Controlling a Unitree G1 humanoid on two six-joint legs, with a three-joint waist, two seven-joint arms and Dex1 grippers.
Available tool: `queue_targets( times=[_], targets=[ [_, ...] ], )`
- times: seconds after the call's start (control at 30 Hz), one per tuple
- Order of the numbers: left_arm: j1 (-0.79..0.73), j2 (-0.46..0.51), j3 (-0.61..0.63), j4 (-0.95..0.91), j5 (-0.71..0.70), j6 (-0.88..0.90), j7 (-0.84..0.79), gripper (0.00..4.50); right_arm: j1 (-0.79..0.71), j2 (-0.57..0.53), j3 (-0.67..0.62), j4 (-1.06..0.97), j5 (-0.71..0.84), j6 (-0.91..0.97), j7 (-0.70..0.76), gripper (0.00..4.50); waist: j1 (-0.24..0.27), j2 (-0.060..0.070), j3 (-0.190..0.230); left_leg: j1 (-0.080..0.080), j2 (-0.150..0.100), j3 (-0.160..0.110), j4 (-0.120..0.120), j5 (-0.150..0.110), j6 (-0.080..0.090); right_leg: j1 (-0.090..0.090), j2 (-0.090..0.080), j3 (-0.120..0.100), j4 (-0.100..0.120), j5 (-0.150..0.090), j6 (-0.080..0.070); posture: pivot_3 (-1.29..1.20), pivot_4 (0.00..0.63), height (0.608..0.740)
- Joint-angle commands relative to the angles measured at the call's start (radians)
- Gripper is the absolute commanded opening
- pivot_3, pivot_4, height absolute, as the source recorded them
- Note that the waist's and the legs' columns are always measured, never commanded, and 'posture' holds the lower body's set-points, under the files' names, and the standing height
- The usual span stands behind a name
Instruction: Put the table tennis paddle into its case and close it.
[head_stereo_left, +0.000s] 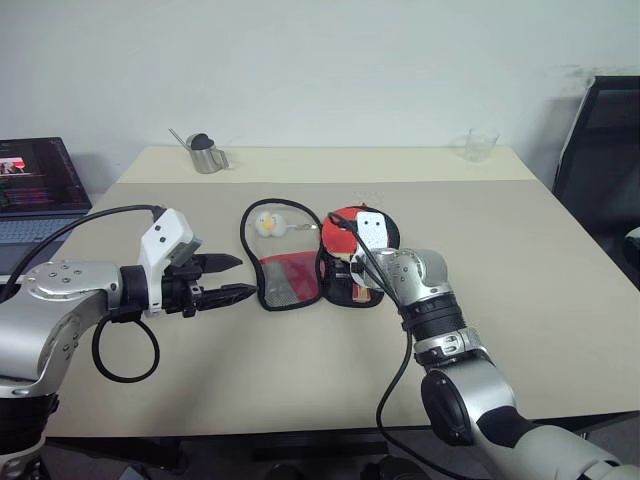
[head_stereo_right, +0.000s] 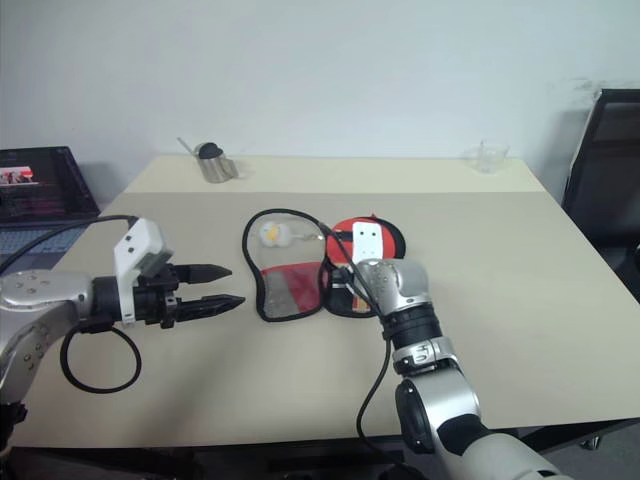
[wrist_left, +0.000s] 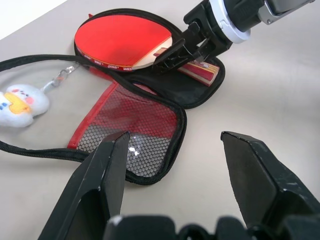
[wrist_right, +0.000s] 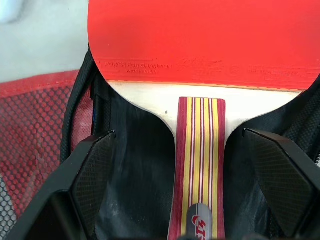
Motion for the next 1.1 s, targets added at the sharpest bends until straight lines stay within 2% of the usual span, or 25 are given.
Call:
queue_targets(
  times=[0.03, 0.23, 0.33, 0.4, 0.53, 0.67, 1.0, 1.1],
  targets=[
    [-0.008, 0.02, 0.019, -0.018, 0.001, -0.011, 0.003, 3.18, 0.025, 0.093, 0.005, -0.08, 0.0, 0.004, 0.014, 4.47, 0.0, 0.0, 0.0, 0.0, 0.0, 0.0, 0.0, 0.0, 0.0, 0.0, 0.0, 0.0, 0.0, 0.0, 0.0, 0.0, 0.15, 0.74],
    [-0.011, 0.019, 0.018, -0.009, 0.006, -0.016, 0.003, 3.18, 0.011, 0.072, 0.045, -0.155, -0.019, -0.015, 0.057, 4.47, 0.0, 0.0, 0.0, 0.0, 0.0, 0.0, 0.0, 0.0, 0.0, 0.0, 0.0, 0.0, 0.0, 0.0, 0.0, 0.0, 0.15, 0.74],
    [-0.015, 0.017, 0.017, -0.007, 0.006, -0.017, 0.005, 3.18, 0.004, 0.042, 0.139, -0.161, -0.075, -0.135, 0.152, 4.47, 0.0, 0.0, 0.0, 0.0, 0.0, 0.0, 0.0, 0.0, 0.0, 0.0, 0.0, 0.0, 0.0, 0.0, 0.0, 0.0, 0.15, 0.74],
    [-0.011, 0.019, 0.021, -0.009, 0.006, -0.018, 0.004, 3.18, -0.005, 0.033, 0.196, -0.12, -0.104, -0.242, 0.253, 4.47, -0.001, 0.0, 0.0, 0.0, 0.0, 0.0, 0.0, 0.0, 0.0, 0.0, 0.0, 0.0, 0.0, 0.0, 0.0, 0.0, 0.15, 0.74],
    [-0.011, 0.022, 0.028, -0.01, 0.005, -0.017, 0.005, 3.18, -0.074, 0.041, 0.183, 0.079, -0.113, -0.392, 0.387, 4.47, 0.0, -0.002, -0.002, 0.0, 0.0, 0.0, 0.0, 0.0, 0.0, 0.0, 0.001, -0.001, 0.0, 0.0, 0.0, 0.0, 0.15, 0.74],
    [0.002, 0.025, 0.041, -0.02, 0.001, -0.016, 0.007, 3.18, -0.17, 0.035, 0.147, 0.263, -0.128, -0.496, 0.431, 3.57, 0.0, -0.003, -0.002, 0.0, 0.0, 0.0, 0.001, 0.0, 0.0, 0.0, 0.001, 0.0, 0.0, 0.001, -0.001, 0.0, 0.15, 0.74],
    [0.042, 0.02, 0.067, -0.066, -0.018, 0.004, 0.036, 3.18, -0.262, 0.064, 0.102, 0.612, -0.193, -0.676, 0.461, 0.02, 0.0, -0.004, -0.002, 0.0, 0.001, 0.0, 0.001, 0.0, 0.0, 0.0, 0.0, 0.0, 0.0, 0.001, -0.001, 0.0, 0.15, 0.74],
    [0.057, 0.024, 0.08, -0.077, -0.024, 0.013, 0.041, 3.18, -0.27, 0.076, 0.095, 0.671, -0.211, -0.719, 0.456, 0.02, 0.0, -0.004, -0.002, 0.0, 0.001, 0.0, 0.0, 0.0, 0.0, 0.0, 0.0, 0.0, 0.0, 0.001, -0.001, 0.0, 0.15, 0.74]
  ],
)
